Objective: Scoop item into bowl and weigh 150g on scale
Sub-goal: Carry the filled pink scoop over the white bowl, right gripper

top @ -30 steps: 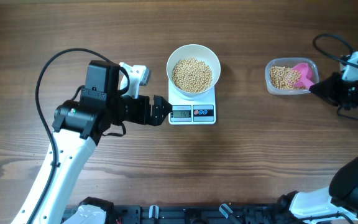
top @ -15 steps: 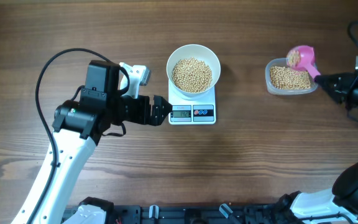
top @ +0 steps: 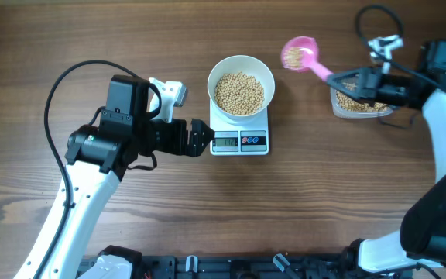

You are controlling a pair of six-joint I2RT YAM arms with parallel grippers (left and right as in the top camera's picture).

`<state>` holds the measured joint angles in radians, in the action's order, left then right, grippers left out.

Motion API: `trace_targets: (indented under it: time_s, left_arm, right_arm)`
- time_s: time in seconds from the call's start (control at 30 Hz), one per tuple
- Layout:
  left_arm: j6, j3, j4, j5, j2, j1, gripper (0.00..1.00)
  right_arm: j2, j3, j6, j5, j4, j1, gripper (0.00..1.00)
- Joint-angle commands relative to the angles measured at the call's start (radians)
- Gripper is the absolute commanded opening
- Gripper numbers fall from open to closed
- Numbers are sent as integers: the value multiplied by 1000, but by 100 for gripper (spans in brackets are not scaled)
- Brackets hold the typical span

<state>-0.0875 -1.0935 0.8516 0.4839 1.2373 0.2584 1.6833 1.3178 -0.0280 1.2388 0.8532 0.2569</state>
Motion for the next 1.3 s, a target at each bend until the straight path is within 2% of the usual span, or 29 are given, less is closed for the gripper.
trace_targets:
  time_s: [0.0,0.13,0.27,0.4,0.57,0.67,1.1,1.27]
  left_arm:
    - [2,-20,-3,-3,-1,-7,100]
    - [2,-20,-3,-3,-1,-7,100]
    - [2,-20,-3,-3,-1,-7,100]
    - [2,-20,-3,-3,-1,-7,100]
    - [2,-20,-3,-3,-1,-7,100]
    - [2,-20,-3,-3,-1,-7,100]
    - [2,-20,-3,-3,-1,-7,100]
    - [2,-20,-3,-3,-1,-7,100]
  right_arm:
    - [-16,0,126,34,-136,-79,4]
    - [-18,0,161,-127,-214,-158,4]
    - [-18,0,93,-216,-213,-232,4]
    - [-22,0,87,-409,-213,-300,4]
    - [-52,19,47,-505,-214,-372,4]
    - [-98,39,24,-680,-233,-412,4]
    - [-104,39,-104,-794,-210,-512,4]
    - [-119,40,-78,-796,-209,-516,4]
